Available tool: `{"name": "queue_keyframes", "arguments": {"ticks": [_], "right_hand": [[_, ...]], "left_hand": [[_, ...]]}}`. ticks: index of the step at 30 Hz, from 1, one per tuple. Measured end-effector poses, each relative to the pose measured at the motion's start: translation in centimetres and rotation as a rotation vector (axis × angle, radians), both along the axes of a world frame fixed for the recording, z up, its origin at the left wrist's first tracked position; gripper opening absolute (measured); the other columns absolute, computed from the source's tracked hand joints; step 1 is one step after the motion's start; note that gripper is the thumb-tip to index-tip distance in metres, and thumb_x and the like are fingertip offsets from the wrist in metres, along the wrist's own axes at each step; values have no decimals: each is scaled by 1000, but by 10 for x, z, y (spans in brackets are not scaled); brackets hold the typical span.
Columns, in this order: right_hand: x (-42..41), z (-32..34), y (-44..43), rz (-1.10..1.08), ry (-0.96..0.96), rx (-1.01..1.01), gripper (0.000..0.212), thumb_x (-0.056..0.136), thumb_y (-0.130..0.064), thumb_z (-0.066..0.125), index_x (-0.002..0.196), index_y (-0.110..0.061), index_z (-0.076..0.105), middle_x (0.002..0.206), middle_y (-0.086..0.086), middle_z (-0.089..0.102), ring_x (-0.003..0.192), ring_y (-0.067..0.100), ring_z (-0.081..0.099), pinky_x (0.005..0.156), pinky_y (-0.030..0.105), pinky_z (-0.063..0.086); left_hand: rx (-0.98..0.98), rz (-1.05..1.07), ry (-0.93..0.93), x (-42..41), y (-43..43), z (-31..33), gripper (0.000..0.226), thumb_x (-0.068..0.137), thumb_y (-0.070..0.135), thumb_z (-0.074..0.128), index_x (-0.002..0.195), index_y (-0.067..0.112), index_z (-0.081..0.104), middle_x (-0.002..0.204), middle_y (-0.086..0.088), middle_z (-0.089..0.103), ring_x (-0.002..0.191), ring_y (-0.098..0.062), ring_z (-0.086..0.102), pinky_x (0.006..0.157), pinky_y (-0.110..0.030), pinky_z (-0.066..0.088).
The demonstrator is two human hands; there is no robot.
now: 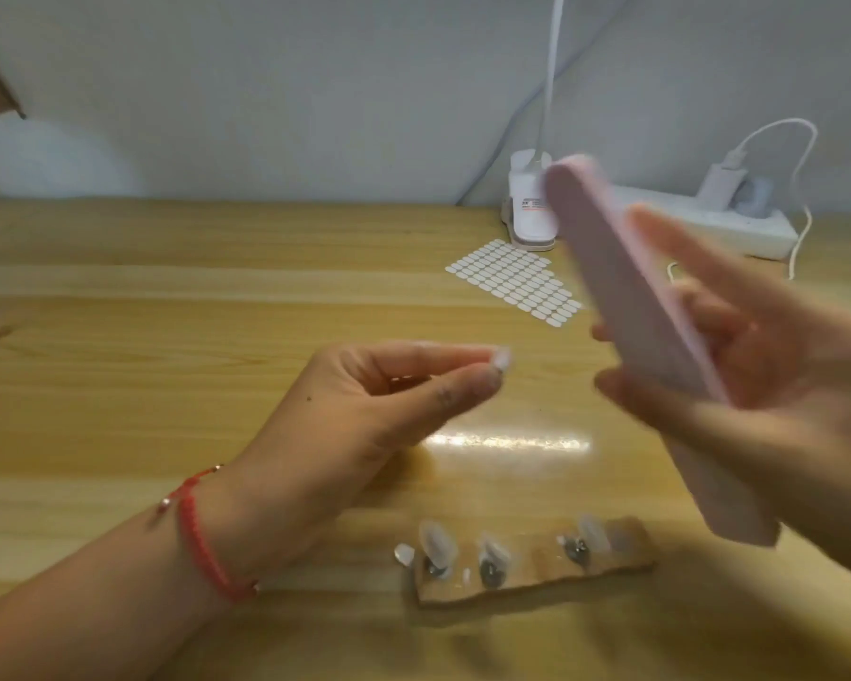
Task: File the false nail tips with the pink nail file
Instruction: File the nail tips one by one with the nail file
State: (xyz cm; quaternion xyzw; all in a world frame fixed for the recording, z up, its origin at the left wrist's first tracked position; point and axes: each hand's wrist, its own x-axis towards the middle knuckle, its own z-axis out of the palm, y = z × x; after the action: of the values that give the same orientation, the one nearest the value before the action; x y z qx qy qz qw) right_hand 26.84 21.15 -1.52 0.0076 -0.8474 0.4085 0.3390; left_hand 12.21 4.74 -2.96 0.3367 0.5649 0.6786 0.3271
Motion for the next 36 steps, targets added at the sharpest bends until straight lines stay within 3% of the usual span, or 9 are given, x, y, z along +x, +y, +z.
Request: {"name": "queue_keyframes", "arguments": {"ticks": [2,5,8,11,14,18,23,31,36], "right_hand": [[-2,3,10,12,14,-189,41,78,-40,78,118,-39,69,98,-16,72,87,0,68,73,11,53],[-8,4,16,35,-65,-282,38,84,-58,66,117,-37,67,81,-11,68,75,5,65,71,33,61],[-5,9,14,31,-92,-109,41,93,-67,46,122,-42,59,66,-12,51,49,2,49,43,17,47],[1,5,13,-28,-194,108,48,98,-65,29,139,-44,40,72,-5,51,48,3,44,41,9,34],[6,-1,4,35,-273,260,38,100,-53,34,136,-43,42,85,-8,59,52,9,50,44,11,37],[1,0,-7,64,-228,294,34,97,-33,47,129,-32,57,90,-31,57,69,-13,55,58,-4,32],[-2,1,-11,53,-169,252,38,95,-31,52,133,-35,59,89,-8,62,71,-2,54,59,3,32],[-2,-5,-13,53,-152,192,38,94,-33,56,131,-34,58,86,-6,62,67,-2,53,59,4,32],[-4,-7,-13,59,-149,121,36,94,-37,55,130,-40,58,88,-6,61,68,5,54,59,7,34]], "left_hand": [[-39,48,-10,-5,-3,-1,32,53,40,75,83,29,79,74,12,66,60,2,48,54,-5,36],[-53,41,-7,-5,-3,-3,36,53,44,75,85,29,79,71,13,66,56,3,45,52,-5,37],[-67,30,4,-6,-3,-3,39,52,41,85,88,28,79,73,12,65,56,3,45,53,-6,37],[-62,38,-9,-8,-4,-5,40,54,40,86,90,27,79,74,10,64,57,-1,41,54,-7,37],[-57,55,-30,-8,-6,-3,38,53,38,85,88,27,79,74,10,67,59,-4,41,57,-12,37],[-47,77,-36,0,-5,0,26,55,38,74,78,27,80,58,11,57,52,-3,37,50,-8,34],[-15,150,17,2,-3,5,26,51,40,73,75,31,79,58,15,61,55,1,44,54,-7,39],[7,182,-29,5,0,1,26,51,38,73,75,28,80,64,12,65,55,0,43,53,-6,38],[4,98,-14,11,-1,6,27,55,31,73,80,25,78,64,10,69,58,6,57,54,-5,43]]}}
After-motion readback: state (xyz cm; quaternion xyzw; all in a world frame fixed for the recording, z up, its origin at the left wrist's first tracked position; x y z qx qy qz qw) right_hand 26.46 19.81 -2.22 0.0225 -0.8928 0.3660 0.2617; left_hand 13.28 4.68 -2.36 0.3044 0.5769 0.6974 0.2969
